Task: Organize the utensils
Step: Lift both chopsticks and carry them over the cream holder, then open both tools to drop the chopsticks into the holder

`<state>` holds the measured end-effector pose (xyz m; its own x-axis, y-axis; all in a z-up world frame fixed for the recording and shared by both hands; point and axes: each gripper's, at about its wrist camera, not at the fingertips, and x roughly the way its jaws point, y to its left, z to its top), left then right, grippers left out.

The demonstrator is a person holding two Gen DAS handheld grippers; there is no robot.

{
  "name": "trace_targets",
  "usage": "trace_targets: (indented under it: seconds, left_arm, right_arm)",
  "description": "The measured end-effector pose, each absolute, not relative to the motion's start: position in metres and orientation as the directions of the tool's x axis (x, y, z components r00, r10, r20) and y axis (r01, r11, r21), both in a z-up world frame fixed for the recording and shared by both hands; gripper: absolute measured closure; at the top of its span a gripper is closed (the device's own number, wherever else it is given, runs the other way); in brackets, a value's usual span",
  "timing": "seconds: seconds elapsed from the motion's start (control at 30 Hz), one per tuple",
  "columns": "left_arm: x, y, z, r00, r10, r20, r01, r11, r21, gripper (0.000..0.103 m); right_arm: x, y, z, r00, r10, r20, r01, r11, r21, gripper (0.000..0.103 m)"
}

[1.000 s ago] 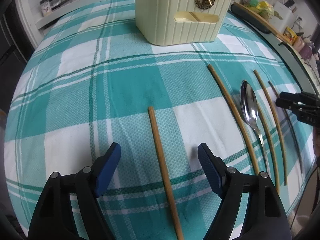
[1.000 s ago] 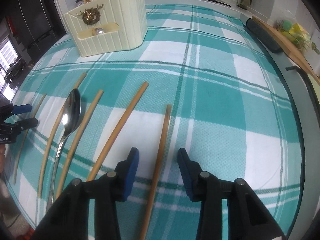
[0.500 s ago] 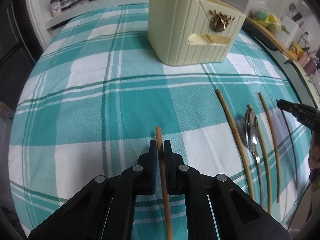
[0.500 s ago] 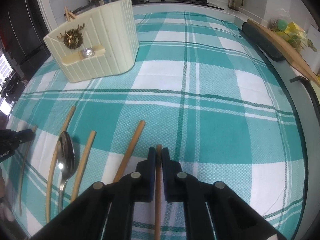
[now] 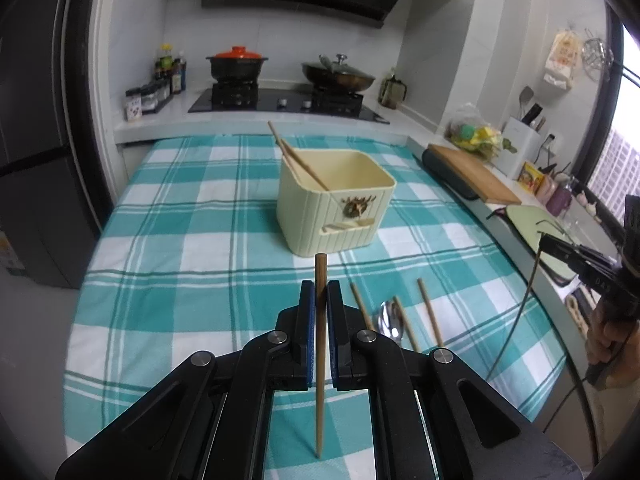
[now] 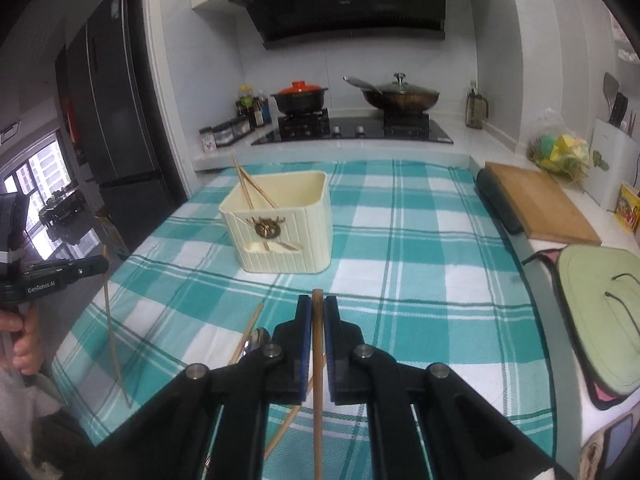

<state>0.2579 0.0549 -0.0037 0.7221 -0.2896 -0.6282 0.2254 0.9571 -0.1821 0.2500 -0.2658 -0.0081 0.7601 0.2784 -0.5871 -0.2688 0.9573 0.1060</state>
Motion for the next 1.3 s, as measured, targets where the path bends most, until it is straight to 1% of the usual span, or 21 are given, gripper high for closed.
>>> trace_targets:
  seconds: [0.23, 0.4, 0.63, 0.87, 1.13, 1.23, 1.3]
  left_arm:
    - [0.247, 0.055, 0.025, 0.770, -0.320, -0.552, 0.251, 0.947, -0.199, 0.099]
    - [0.250, 0.053, 0.036, 0.782, -0.329, -0.529, 0.257, 0.944, -0.207, 0.099]
    - [0.260, 0.051, 0.060, 0.793, -0.349, -0.499, 0.278, 0.937, -0.214, 0.099]
    - [0.284, 0.050, 0.104, 0.829, -0.345, -0.440, 0.288, 0.938, -0.194, 0.099]
    - [0.341, 0.042, 0.139, 0.890, -0.279, -0.362, 0.239, 0.959, -0.151, 0.099]
    - [0.367, 0.040, 0.138, 0.908, -0.242, -0.341, 0.206, 0.969, -0.138, 0.099]
    - [0.386, 0.039, 0.130, 0.910, -0.224, -0.348, 0.184, 0.972, -0.143, 0.099]
  right_arm:
    - [0.217, -0.262, 0.028, 0.841, 0.278, -0.465, -0.273, 0.959, 0.081, 0.097]
    - [0.215, -0.253, 0.045, 0.878, 0.266, -0.398, -0.269, 0.962, 0.049, 0.097]
    - [0.233, -0.248, 0.060, 0.883, 0.276, -0.380, -0.277, 0.959, 0.052, 0.097]
    - [0.258, -0.237, 0.091, 0.890, 0.294, -0.349, -0.296, 0.954, 0.047, 0.097]
    - [0.312, -0.210, 0.139, 0.907, 0.325, -0.268, -0.329, 0.944, 0.032, 0.097]
    - [0.338, -0.202, 0.146, 0.910, 0.336, -0.242, -0.337, 0.941, 0.038, 0.097]
    - [0.355, -0.199, 0.146, 0.912, 0.342, -0.228, -0.341, 0.939, 0.044, 0.097]
